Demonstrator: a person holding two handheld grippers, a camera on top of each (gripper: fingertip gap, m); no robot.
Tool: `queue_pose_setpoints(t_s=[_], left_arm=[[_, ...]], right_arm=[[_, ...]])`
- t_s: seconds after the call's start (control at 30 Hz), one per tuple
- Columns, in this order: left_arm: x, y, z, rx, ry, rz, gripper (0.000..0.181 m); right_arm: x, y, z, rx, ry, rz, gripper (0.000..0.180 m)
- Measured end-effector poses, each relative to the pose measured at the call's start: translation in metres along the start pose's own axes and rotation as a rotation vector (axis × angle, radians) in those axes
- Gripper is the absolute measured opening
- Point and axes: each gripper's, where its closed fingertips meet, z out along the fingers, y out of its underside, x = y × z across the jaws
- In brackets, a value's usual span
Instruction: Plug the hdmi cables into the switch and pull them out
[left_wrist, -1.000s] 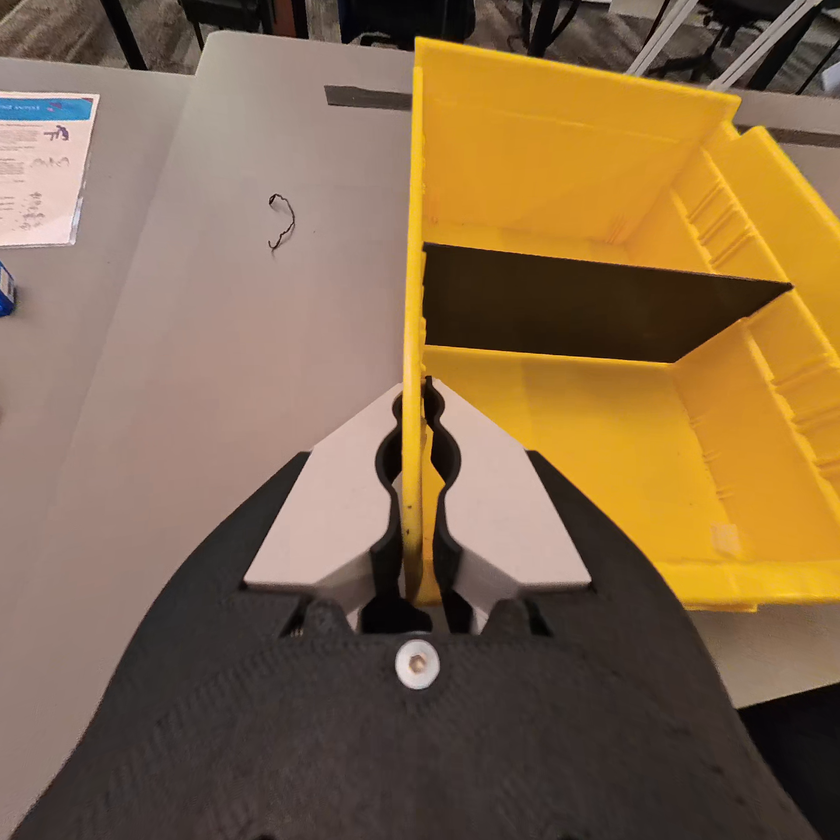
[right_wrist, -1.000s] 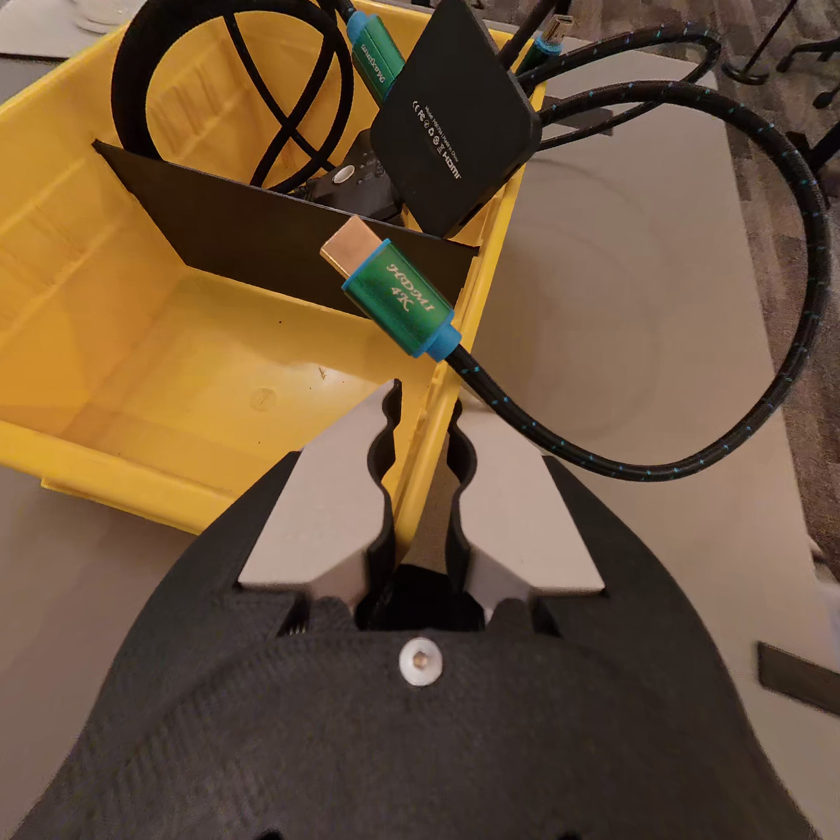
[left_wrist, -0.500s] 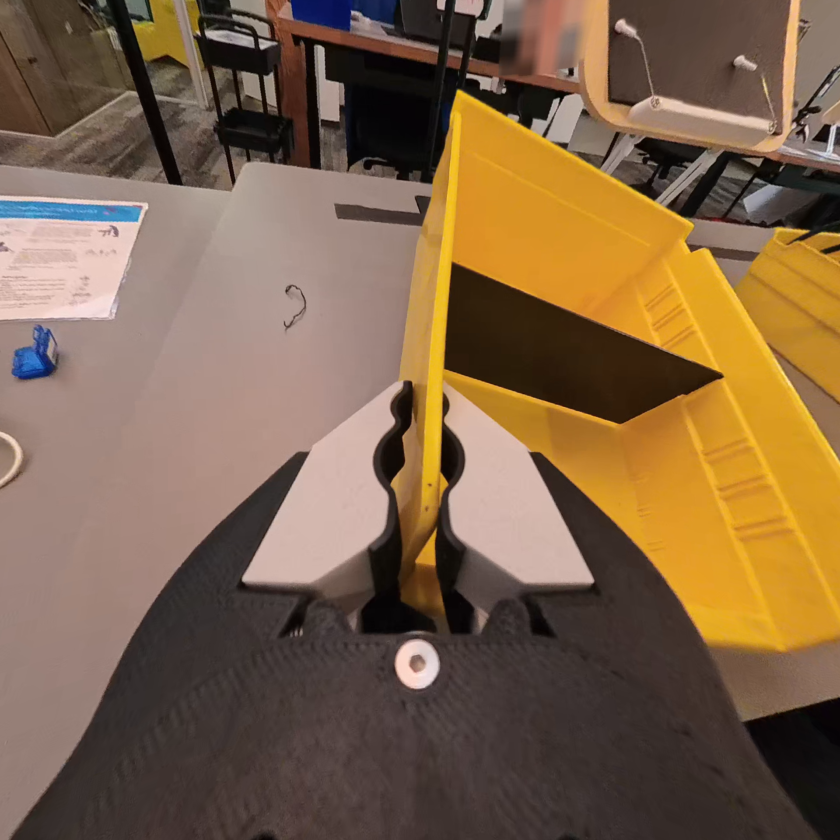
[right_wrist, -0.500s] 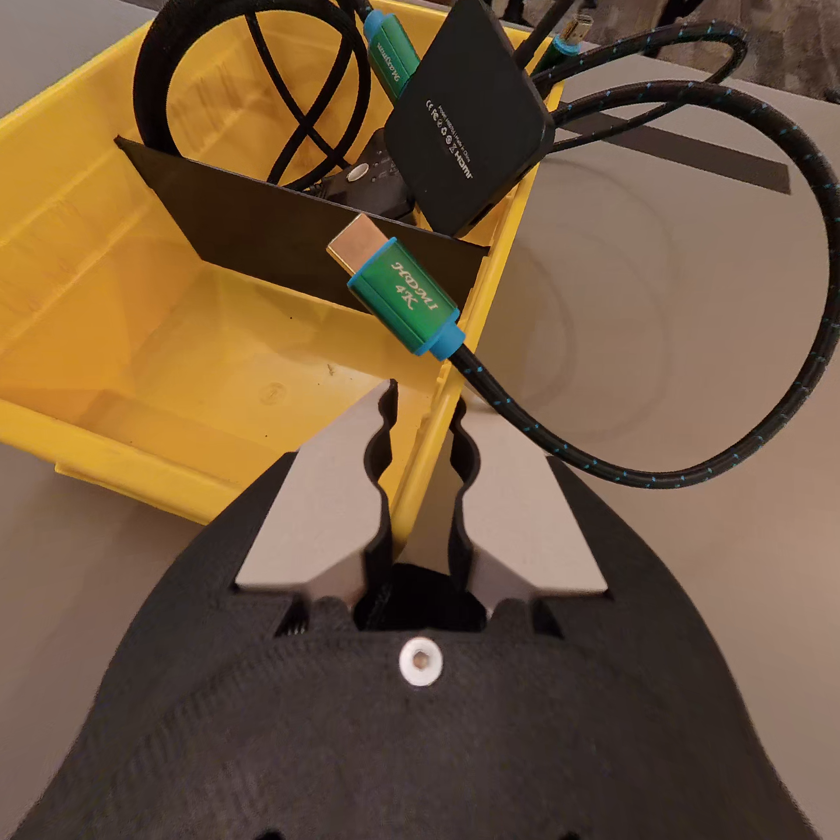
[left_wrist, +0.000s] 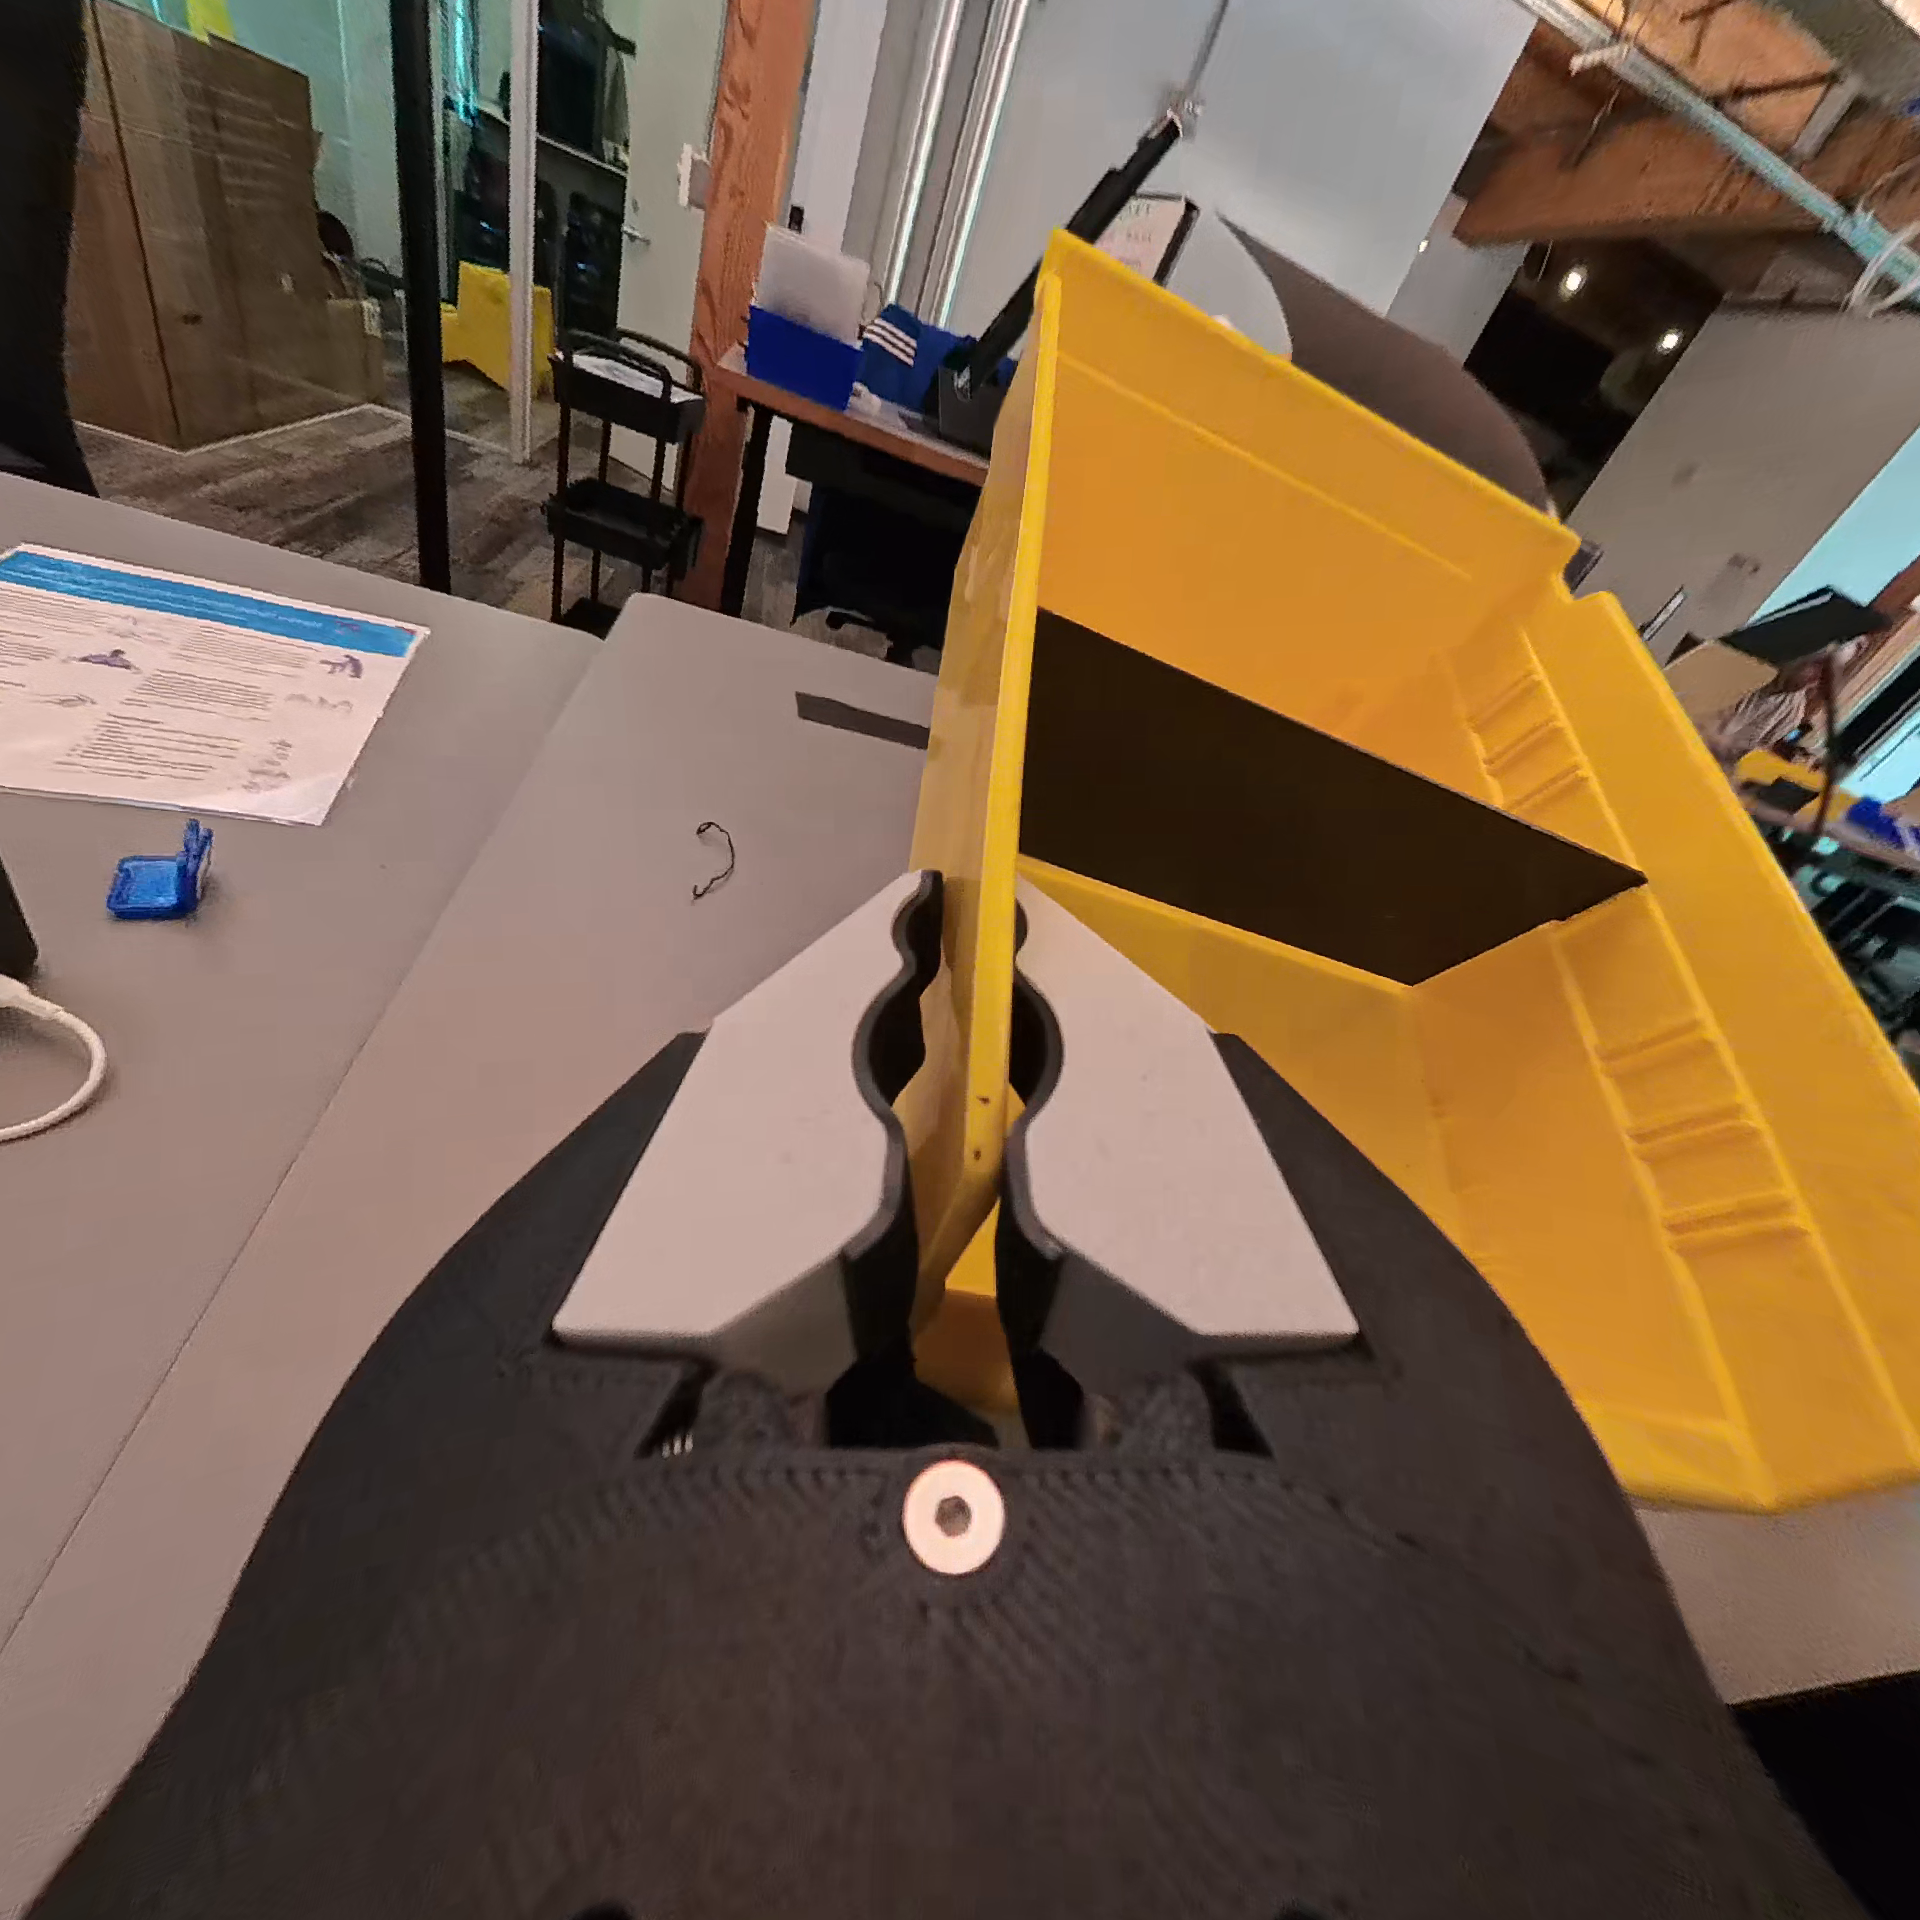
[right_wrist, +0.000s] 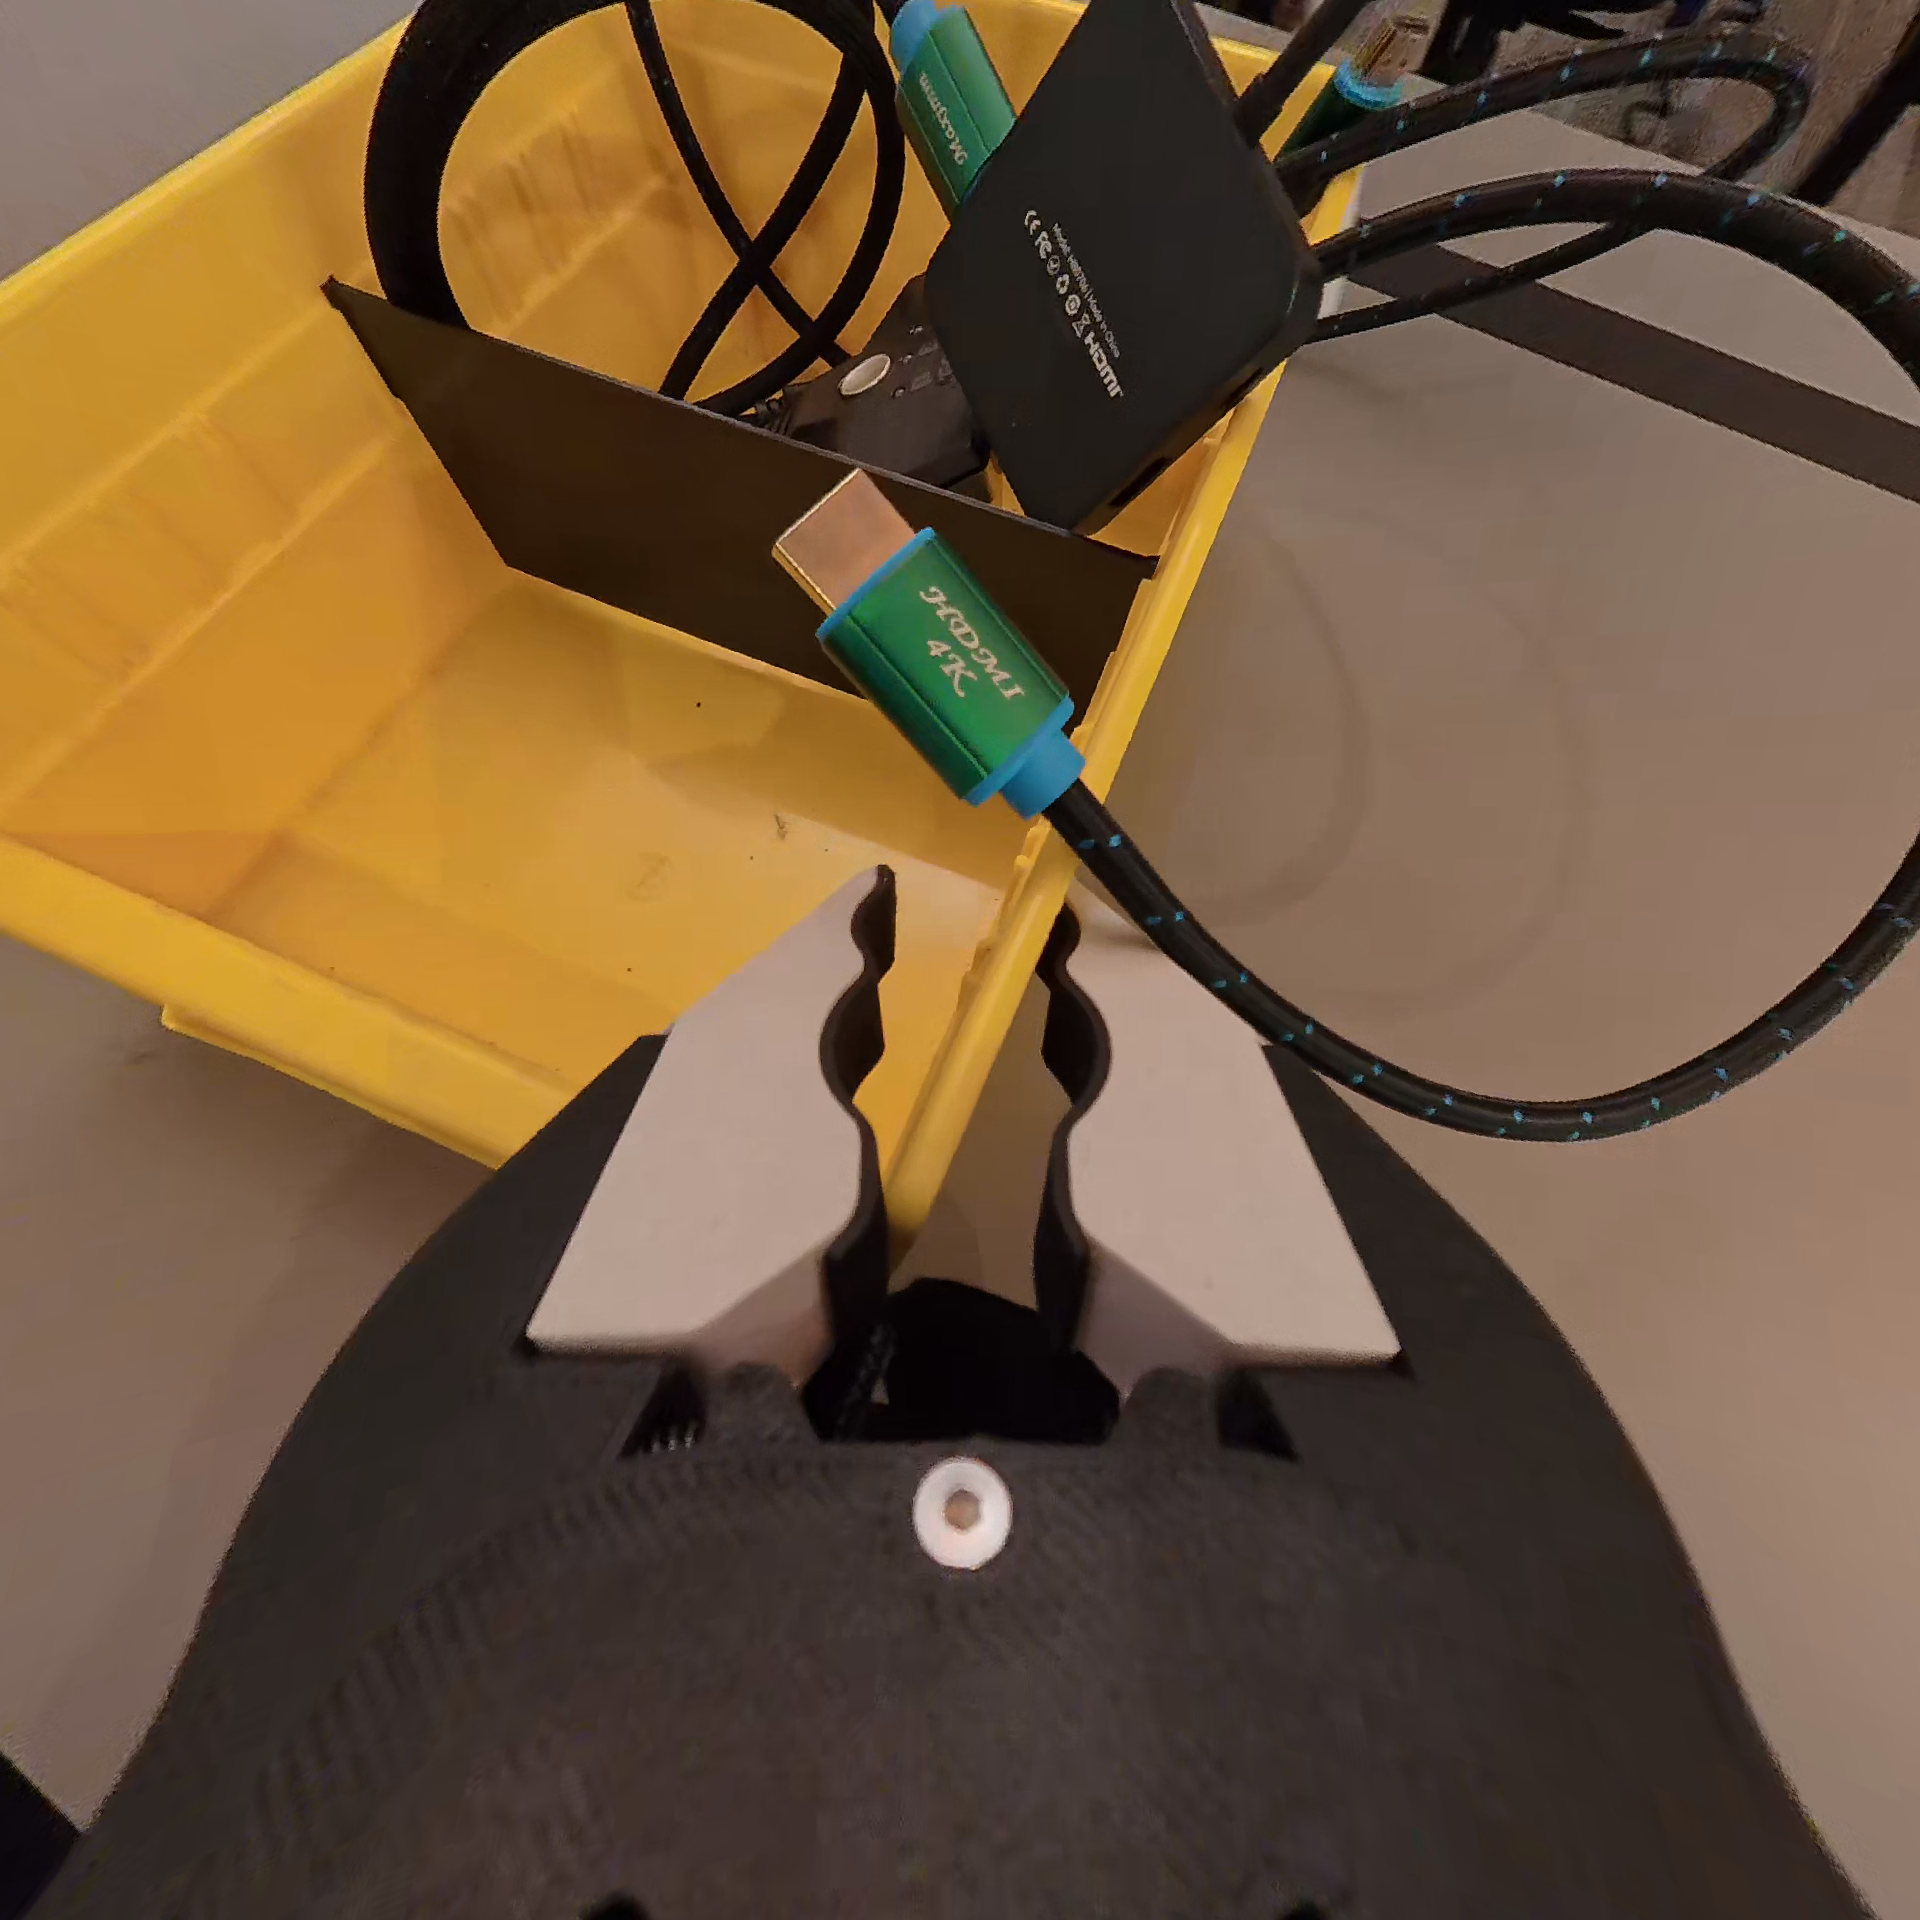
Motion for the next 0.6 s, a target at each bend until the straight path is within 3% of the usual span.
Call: queue_pose_setpoints(t_s=[0.6], left_arm=[[-0.030, -0.036, -0.037, 0.221, 0.079, -0.219, 0.005]], right_arm=[[-0.164, -0.048, 0.057, 0.050, -0.173, -0.019, 0.038]])
